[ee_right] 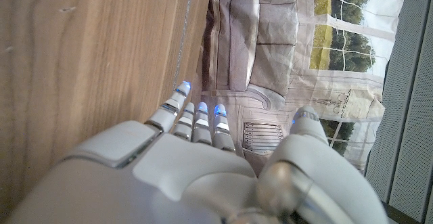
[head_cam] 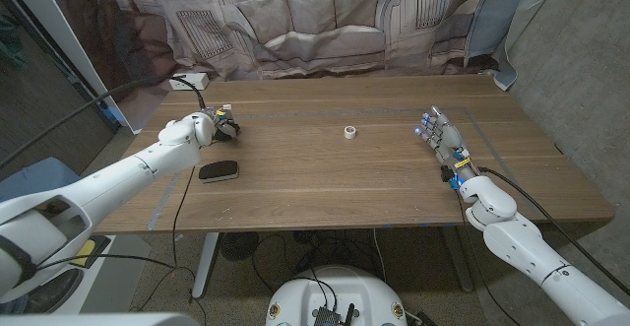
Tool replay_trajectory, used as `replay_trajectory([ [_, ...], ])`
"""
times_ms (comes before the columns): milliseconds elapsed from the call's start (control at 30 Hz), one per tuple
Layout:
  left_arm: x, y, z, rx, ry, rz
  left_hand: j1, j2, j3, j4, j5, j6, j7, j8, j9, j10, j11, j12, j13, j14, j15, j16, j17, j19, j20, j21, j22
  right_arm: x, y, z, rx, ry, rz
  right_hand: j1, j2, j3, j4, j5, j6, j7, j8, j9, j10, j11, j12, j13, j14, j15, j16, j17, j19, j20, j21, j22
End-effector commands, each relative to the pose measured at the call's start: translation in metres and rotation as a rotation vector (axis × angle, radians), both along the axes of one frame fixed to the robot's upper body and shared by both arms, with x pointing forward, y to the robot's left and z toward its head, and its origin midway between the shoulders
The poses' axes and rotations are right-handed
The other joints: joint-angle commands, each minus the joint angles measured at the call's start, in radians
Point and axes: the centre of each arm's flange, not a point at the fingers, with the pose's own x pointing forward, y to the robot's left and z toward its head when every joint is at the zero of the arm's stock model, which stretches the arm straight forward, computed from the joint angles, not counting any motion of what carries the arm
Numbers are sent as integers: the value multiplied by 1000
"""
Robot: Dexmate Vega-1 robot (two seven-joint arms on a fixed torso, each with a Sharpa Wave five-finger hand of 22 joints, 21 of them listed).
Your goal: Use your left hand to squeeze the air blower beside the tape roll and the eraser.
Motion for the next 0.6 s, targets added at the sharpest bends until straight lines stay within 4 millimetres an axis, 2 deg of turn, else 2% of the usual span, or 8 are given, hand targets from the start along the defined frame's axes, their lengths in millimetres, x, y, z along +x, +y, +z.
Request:
replay_trajectory([
  [33, 4, -4, 1, 13, -3, -9, -20, -4, -10, 2, -1, -4, -1, 2, 1, -10, 0, 1, -2, -12, 3, -5, -1, -10, 2, -8, 2, -4, 1, -2, 12, 1, -9, 13, -3, 6, 2, -1, 8, 2, -4, 2, 8, 2, 0, 2, 5, -1, 0, 3, 6, -2, -2, 3],
  [267, 6, -2, -5, 9, 2, -3, -45, -6, -18, 10, -1, -17, -1, -1, -2, -29, 2, -3, -7, -40, 10, -10, -5, -35, 16, -23, 1, -6, 0, 4, -10, 1, -19, 13, -3, 6, 2, -1, 11, -2, -3, 2, 10, 1, 1, 1, 9, -4, 1, 3, 11, -5, 0, 3],
  [433, 3, -3, 1, 18, -20, -7, -58, -9, -24, 12, -1, -22, -3, -1, -4, -40, 3, -5, -10, -57, 13, -14, -7, -49, 18, -33, 1, -3, 4, 4, 17, -17, -3, 13, -3, 6, 2, -1, 9, 5, -4, 2, 10, 2, 1, 1, 8, -4, 1, 3, 13, -7, 0, 3],
  [600, 1, -3, 4, 5, -41, -23, -105, -7, -39, 30, -2, -66, -14, -11, -7, -87, 18, -13, -19, -103, 24, -18, -10, -86, 18, -57, 0, -2, 10, 7, 13, -30, 3, 14, -3, 7, 2, -1, 10, 5, -3, 2, 10, 4, 1, 1, 9, -1, 1, 3, 13, -7, 0, 2],
])
